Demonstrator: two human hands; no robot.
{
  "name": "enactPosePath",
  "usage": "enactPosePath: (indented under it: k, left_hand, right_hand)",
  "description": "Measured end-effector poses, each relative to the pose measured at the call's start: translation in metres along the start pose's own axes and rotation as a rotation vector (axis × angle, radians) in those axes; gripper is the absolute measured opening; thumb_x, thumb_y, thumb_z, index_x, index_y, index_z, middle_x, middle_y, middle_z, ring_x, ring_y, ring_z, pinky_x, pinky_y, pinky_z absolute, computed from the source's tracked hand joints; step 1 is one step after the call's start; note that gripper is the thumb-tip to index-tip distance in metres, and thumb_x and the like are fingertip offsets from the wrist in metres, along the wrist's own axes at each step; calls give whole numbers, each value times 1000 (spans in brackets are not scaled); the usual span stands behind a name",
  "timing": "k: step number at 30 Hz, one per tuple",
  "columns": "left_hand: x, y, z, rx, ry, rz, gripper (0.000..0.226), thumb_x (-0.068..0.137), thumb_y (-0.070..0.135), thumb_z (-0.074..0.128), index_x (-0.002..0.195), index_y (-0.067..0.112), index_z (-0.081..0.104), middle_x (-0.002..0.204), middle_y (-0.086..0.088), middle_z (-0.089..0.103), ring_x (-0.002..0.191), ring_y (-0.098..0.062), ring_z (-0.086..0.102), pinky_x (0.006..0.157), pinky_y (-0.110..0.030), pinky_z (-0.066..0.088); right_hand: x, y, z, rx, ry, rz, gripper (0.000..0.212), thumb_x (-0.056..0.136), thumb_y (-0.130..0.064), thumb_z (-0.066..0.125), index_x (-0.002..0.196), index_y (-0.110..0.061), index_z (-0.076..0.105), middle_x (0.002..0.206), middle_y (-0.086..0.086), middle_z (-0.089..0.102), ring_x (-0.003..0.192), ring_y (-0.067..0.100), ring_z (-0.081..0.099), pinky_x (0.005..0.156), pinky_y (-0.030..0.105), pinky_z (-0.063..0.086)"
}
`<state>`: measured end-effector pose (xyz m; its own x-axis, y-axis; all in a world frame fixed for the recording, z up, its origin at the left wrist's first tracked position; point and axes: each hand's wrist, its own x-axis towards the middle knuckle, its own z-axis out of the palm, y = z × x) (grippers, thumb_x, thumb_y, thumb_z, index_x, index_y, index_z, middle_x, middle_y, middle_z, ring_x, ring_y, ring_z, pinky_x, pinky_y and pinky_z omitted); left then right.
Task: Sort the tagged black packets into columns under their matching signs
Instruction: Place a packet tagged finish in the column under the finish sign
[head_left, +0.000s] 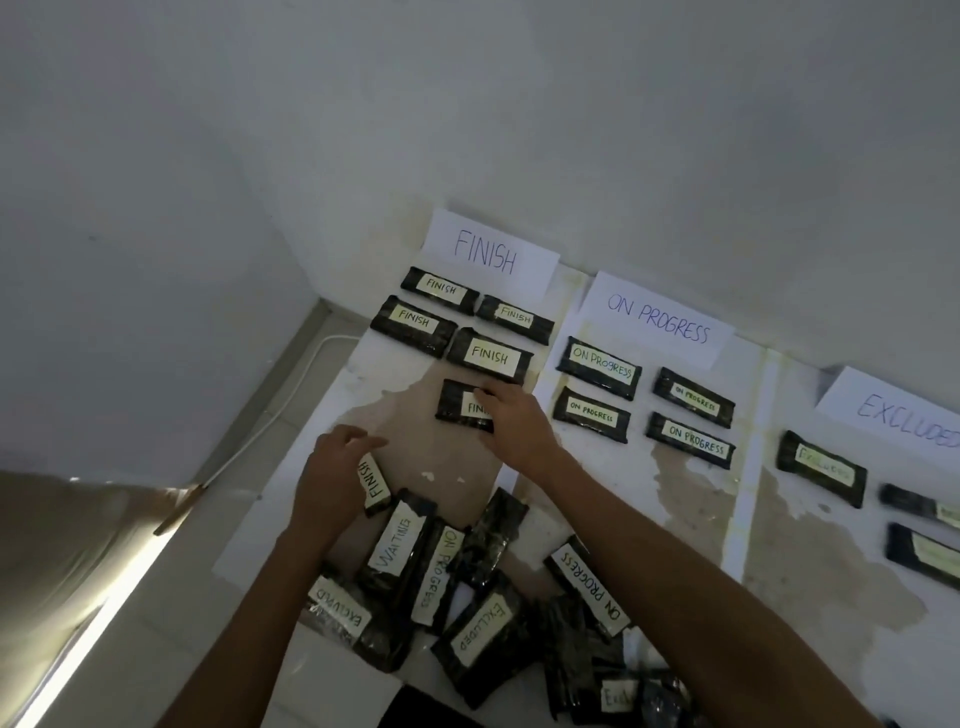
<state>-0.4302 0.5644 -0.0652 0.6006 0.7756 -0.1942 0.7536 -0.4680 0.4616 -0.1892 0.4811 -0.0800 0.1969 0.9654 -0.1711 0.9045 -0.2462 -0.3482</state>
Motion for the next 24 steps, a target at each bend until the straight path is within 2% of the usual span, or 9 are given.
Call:
enactPosePath:
  k: [3, 7, 10, 13, 16, 19, 22, 24]
  left_hand:
    - [-13, -5, 0, 42, -102, 102, 62, 53, -15, 72, 110, 10, 66, 121, -22, 55, 107, -42, 51, 78, -48, 52]
    - [-12, -12, 5, 232, -130, 220, 61, 40, -11, 81, 96, 12, 72, 111, -22, 62, 91, -44, 60, 62, -47, 55]
    - [-3, -18, 6, 334, -110, 254, 59, 43, -11, 76, 96, 15, 70, 104, -17, 62, 82, -38, 60, 55, -40, 52]
    - [6, -22, 2, 351, -128, 200, 47, 51, 4, 80, 95, 12, 65, 99, -15, 62, 79, -36, 58, 57, -38, 49]
    - [10, -17, -7, 163, -88, 24, 40, 65, 20, 78, 100, 10, 61, 97, -10, 62, 86, -31, 58, 66, -37, 46]
    - [8, 8, -14, -243, -54, -273, 40, 75, 26, 74, 108, 13, 54, 95, -2, 59, 81, -20, 60, 66, -27, 45]
    - [13, 30, -11, -497, -17, -421, 39, 81, 31, 69, 111, 15, 50, 95, -6, 60, 82, -20, 58, 64, -27, 44]
    - [25, 38, -8, -577, 18, -494, 42, 81, 33, 68, 112, 11, 50, 99, -10, 60, 84, -21, 58, 62, -28, 45]
  right_hand:
    - [-19, -8, 4, 59, 50, -3, 51, 64, 2, 71, 114, 0, 62, 121, 25, 58, 109, 43, 56, 83, 51, 51]
    - [-57, -20, 10, 155, 79, -17, 55, 65, 3, 68, 119, -4, 60, 119, 20, 60, 107, 38, 56, 88, 47, 50]
    - [-80, -19, 19, 185, 59, -11, 52, 70, 2, 63, 121, -5, 59, 123, 20, 58, 111, 38, 54, 92, 48, 47]
    - [-88, -20, 21, 193, 31, 19, 50, 75, 0, 57, 125, -6, 57, 127, 18, 55, 115, 37, 50, 96, 46, 42]
    - [-86, -27, 14, 314, 12, 34, 45, 79, -4, 55, 124, -9, 57, 125, 12, 55, 110, 30, 51, 95, 40, 44]
    - [-74, -46, 0, 569, -20, 103, 41, 82, -6, 60, 123, -9, 57, 119, 11, 58, 100, 23, 58, 87, 28, 48]
    - [-53, -69, -7, 720, -41, 157, 42, 83, -16, 66, 124, -12, 57, 117, 7, 60, 92, 17, 60, 78, 20, 48]
    - [-36, -79, -5, 722, -56, 136, 44, 84, -19, 66, 126, -15, 54, 119, 4, 58, 96, 14, 57, 79, 19, 46]
